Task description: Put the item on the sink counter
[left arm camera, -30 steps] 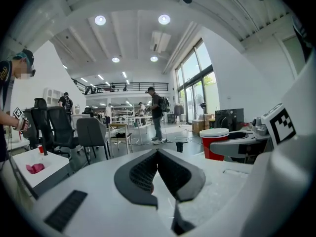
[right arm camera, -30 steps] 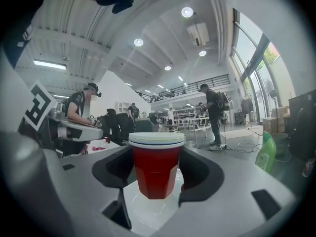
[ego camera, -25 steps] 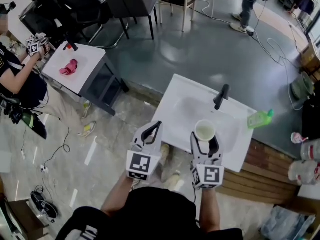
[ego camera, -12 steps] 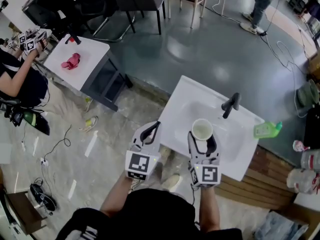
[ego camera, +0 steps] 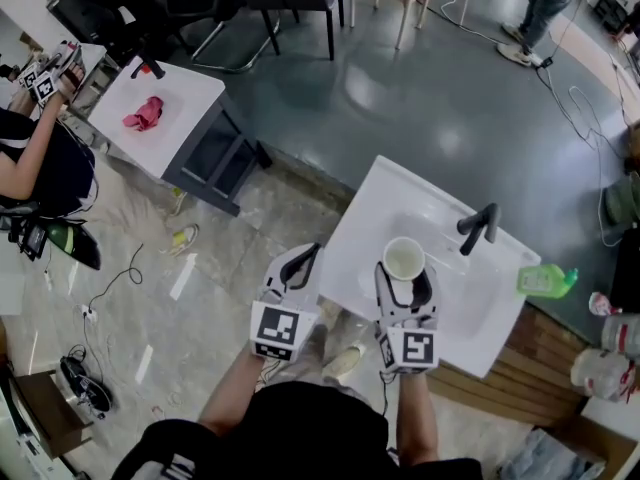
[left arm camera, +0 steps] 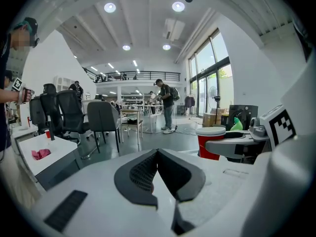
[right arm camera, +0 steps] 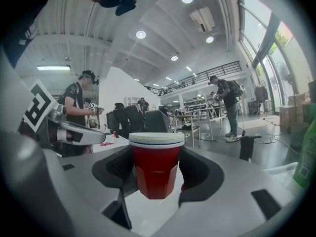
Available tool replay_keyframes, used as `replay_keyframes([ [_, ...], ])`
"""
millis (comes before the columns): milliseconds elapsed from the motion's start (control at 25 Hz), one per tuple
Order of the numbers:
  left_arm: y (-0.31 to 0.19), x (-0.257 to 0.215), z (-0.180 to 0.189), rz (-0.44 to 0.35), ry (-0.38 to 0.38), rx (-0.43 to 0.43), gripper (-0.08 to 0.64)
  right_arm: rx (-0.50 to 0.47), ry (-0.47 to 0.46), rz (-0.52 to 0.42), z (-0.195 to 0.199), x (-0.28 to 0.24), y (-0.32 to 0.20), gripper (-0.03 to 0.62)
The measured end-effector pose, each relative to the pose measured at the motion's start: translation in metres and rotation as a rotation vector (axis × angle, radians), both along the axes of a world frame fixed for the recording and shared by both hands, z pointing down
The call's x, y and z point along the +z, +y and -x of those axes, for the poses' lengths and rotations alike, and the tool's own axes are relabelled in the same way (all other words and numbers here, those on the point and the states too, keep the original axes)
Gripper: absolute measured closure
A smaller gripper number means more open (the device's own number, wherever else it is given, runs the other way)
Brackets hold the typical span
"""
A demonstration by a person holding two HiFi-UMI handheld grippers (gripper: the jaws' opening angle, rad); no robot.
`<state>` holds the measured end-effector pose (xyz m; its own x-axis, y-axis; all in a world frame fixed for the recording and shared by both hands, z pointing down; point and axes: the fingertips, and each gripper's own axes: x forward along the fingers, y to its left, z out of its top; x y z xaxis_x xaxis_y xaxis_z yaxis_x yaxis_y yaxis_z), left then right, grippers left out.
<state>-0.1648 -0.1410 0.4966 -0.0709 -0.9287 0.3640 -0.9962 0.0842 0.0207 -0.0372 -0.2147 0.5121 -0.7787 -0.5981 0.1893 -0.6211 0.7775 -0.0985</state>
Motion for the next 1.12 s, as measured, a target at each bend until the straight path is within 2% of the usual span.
replay_keyframes([
  [360,-0.027,0.022,0.022,0.021,0.015,0.001,0.558,-0.028,0.007,-0.004,0.028,0.029,-0.025,0.307],
  [720,-0.059,0.038,0.046,0.044,0.033,0.026,0.558,0.0,0.059,0.024,0.057,0.044,-0.06,0.307],
  [1120,-0.094,0.063,0.065,0.085,0.073,0.041,0.557,0.003,0.056,0.023,0.081,0.067,-0.097,0.307],
])
